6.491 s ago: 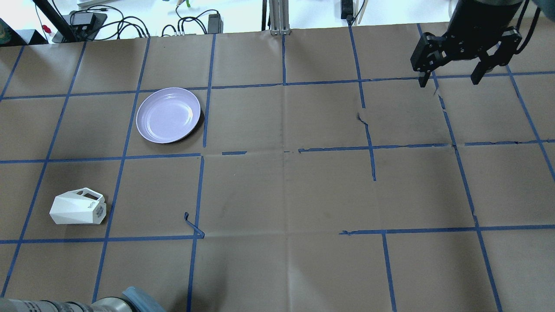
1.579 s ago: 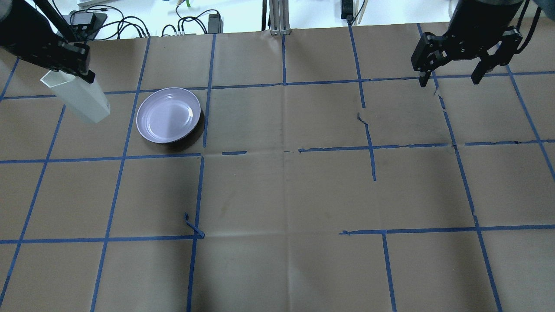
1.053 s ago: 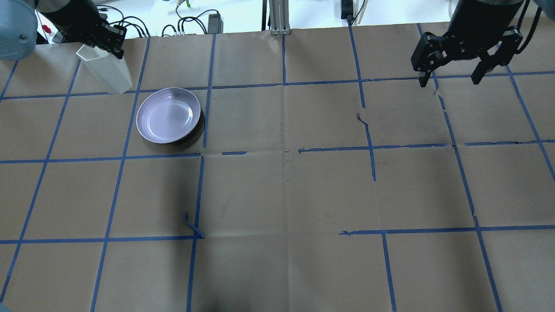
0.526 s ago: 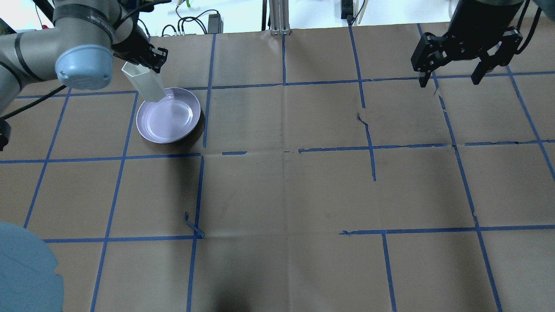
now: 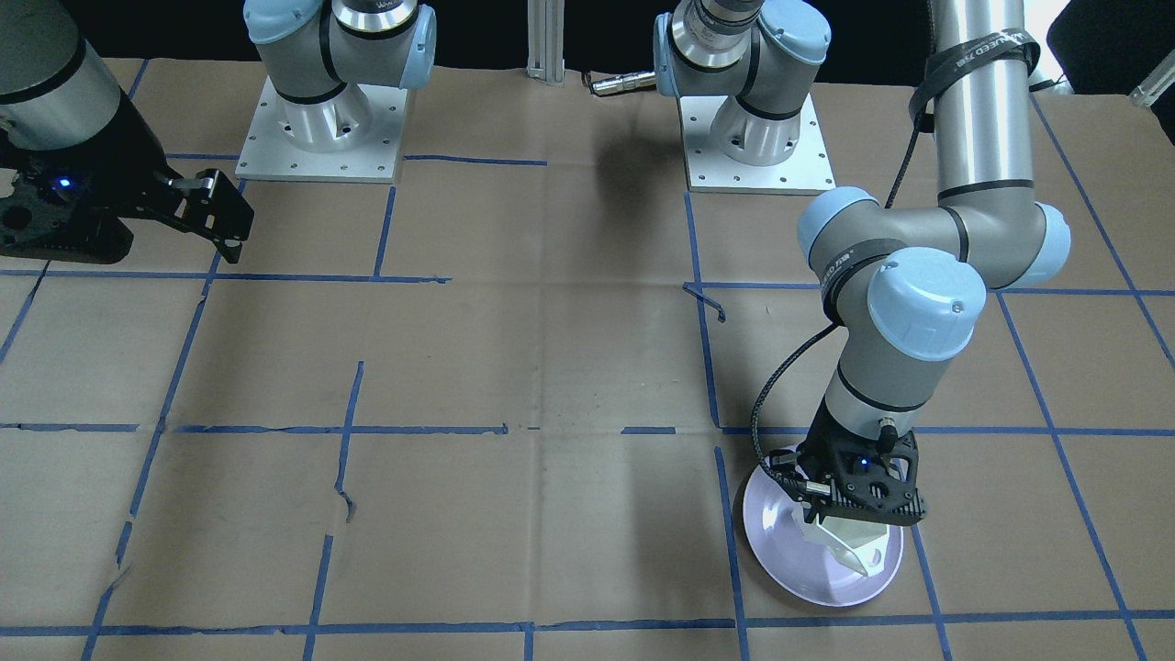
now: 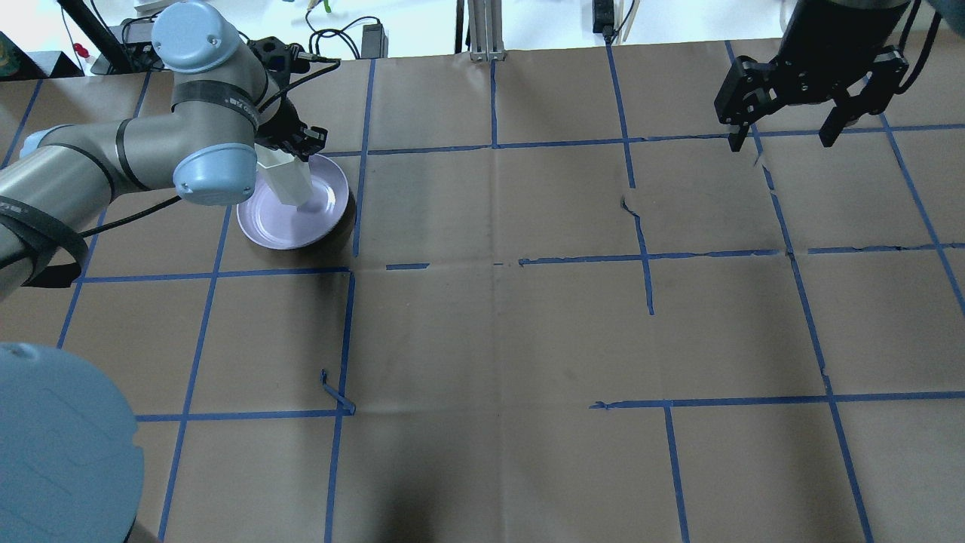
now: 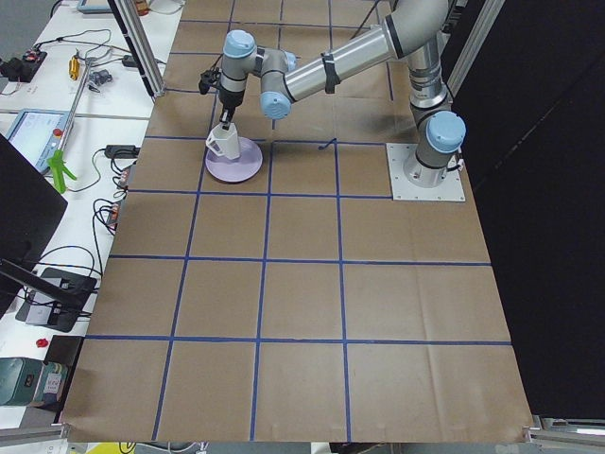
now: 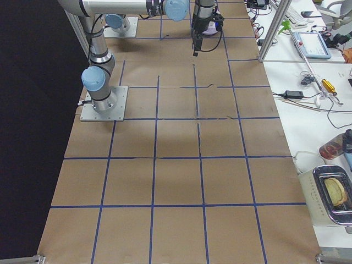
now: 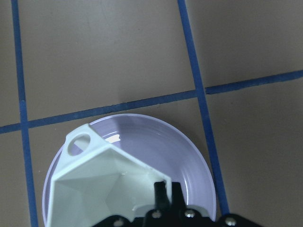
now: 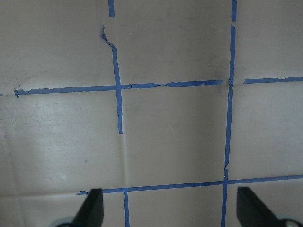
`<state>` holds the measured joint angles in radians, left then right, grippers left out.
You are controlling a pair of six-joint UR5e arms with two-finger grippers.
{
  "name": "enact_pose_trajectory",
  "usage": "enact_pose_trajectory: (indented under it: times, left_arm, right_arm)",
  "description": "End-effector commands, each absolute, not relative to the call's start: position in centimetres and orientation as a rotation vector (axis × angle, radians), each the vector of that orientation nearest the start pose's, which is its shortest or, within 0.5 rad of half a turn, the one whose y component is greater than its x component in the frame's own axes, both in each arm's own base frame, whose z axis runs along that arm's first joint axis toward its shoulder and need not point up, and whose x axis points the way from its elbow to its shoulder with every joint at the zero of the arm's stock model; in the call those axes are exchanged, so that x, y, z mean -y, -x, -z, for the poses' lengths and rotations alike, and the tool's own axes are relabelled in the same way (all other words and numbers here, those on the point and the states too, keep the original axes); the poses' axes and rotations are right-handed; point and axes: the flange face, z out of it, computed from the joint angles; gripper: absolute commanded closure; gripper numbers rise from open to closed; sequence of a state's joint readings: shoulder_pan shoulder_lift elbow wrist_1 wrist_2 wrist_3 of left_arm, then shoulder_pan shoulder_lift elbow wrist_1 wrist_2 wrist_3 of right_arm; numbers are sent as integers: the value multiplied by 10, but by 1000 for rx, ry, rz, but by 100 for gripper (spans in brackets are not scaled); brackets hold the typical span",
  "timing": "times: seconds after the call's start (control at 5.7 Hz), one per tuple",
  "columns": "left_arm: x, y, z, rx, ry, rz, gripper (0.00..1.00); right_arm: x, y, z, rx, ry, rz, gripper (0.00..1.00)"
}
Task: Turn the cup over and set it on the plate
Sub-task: 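Carry the upright mug with the left gripper over the lavender plate, then lower the mug onto the plate and open the left gripper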
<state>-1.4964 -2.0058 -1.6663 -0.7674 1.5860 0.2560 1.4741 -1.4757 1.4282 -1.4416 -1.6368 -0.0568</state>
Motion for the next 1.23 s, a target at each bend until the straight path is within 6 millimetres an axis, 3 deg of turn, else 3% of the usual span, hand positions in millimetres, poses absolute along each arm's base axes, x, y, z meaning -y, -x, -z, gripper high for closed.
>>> enact_pose_trajectory:
  times: [0.0, 0.18, 0.35, 0.53, 0.7, 1.05]
  left_arm:
    - [647, 78, -268, -2993, -259, 361, 89]
    - [650, 78, -265, -3000, -257, 366, 37]
    - [655, 78, -268, -2998, -256, 375, 12]
    - [655, 72, -282, -2991, -243, 395, 1]
    - [649, 75, -302, -2993, -248, 387, 1]
    - [606, 81, -385, -3035, -235, 240, 1]
  right_arm:
    - [533, -76, -497, -3198, -59, -138, 0]
    - [533, -76, -497, -3197, -59, -140, 0]
    - [533, -76, -497, -3197, -59, -140, 0]
    - [533, -76, -497, -3197, -59, -140, 0]
    - [533, -76, -497, -3198, -59, -138, 0]
    - [533, -76, -497, -3198, -59, -138, 0]
